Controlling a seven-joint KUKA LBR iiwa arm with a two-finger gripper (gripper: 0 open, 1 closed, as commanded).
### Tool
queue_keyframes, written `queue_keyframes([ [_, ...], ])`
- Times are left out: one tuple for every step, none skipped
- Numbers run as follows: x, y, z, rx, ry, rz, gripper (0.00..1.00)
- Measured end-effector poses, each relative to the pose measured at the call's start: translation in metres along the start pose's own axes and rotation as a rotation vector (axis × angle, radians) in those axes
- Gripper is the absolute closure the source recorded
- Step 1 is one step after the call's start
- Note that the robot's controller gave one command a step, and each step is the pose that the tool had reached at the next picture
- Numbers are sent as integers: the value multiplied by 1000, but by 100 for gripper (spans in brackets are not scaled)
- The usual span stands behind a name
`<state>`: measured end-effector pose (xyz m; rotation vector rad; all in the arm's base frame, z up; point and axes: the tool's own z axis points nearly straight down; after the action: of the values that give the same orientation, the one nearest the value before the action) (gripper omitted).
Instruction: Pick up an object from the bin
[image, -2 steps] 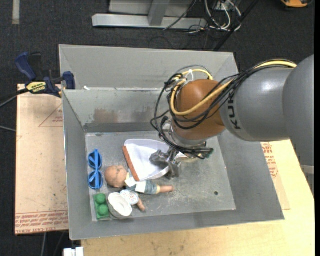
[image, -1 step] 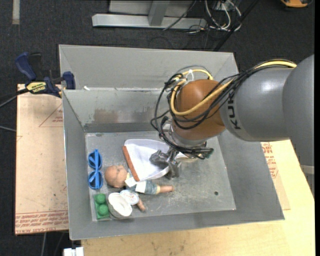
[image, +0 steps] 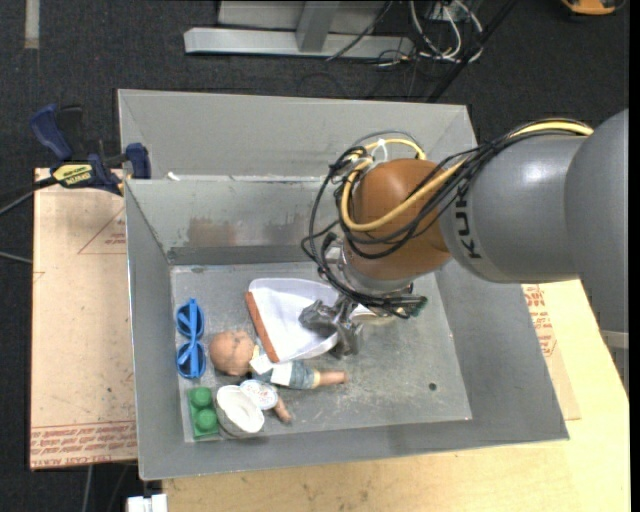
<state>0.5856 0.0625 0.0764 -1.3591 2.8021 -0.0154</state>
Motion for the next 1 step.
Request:
queue_keyframes([
  [0,0,0,0,0,0,100],
])
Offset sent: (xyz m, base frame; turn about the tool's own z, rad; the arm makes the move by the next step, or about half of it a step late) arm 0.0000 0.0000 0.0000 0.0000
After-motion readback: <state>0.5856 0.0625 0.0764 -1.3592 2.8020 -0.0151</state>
